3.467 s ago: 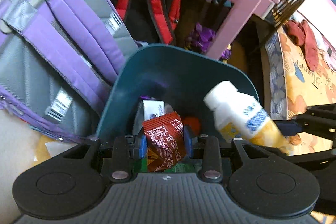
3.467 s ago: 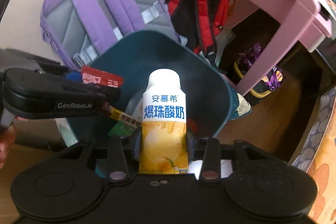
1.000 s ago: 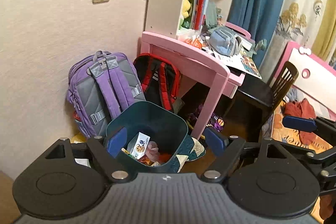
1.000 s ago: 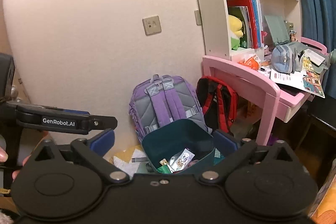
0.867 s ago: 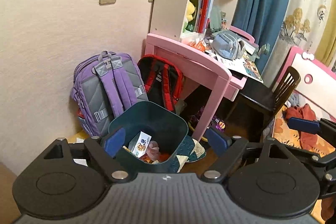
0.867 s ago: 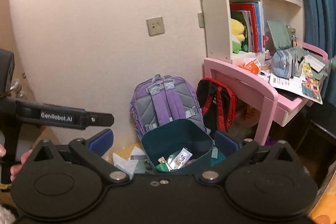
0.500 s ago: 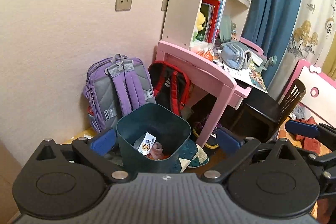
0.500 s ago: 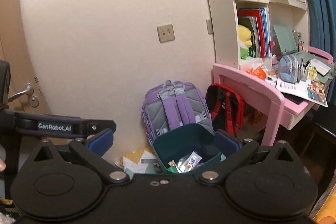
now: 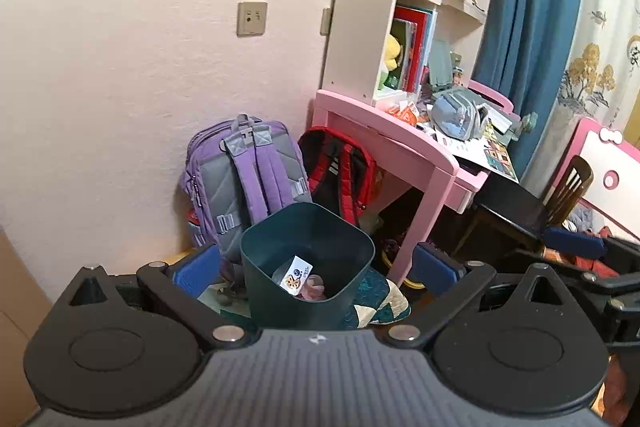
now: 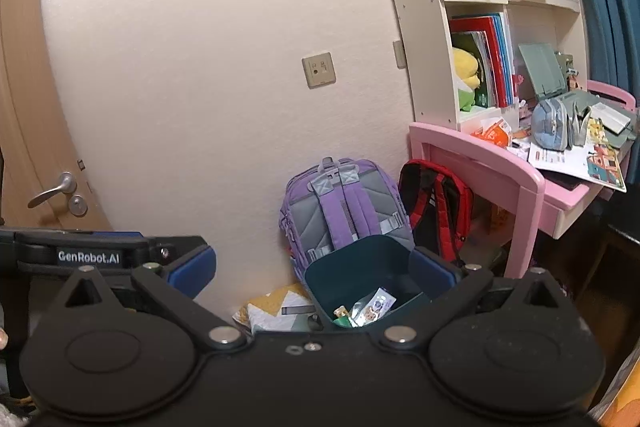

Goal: Collect trash

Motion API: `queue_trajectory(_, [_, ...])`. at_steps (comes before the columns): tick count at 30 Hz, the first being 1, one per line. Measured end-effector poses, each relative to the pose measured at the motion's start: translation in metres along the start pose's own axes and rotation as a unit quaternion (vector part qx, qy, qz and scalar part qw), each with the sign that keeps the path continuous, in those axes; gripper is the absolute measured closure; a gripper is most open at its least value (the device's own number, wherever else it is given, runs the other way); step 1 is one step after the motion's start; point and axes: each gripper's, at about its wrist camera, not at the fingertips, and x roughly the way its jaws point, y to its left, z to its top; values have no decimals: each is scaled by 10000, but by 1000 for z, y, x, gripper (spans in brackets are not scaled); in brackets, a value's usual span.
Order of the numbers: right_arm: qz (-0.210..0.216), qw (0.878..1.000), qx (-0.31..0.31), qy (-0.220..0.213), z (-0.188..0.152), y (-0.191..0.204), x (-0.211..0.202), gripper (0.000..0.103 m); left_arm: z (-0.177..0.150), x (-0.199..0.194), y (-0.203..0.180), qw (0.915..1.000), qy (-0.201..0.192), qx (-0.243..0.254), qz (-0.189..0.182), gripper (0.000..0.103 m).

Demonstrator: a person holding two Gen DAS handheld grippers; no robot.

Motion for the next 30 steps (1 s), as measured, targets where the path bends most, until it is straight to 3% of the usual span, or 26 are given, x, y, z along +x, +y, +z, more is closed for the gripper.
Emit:
queue_trajectory(15, [-323, 9993, -163, -12, 0, 14, -1, 0, -1, 0, 7, 9999, 75, -121, 27, 0])
queue_trajectory(30, [-374, 9989, -265, 82, 0, 22, 10, 0, -5, -5, 21, 9999, 54, -84, 117, 0])
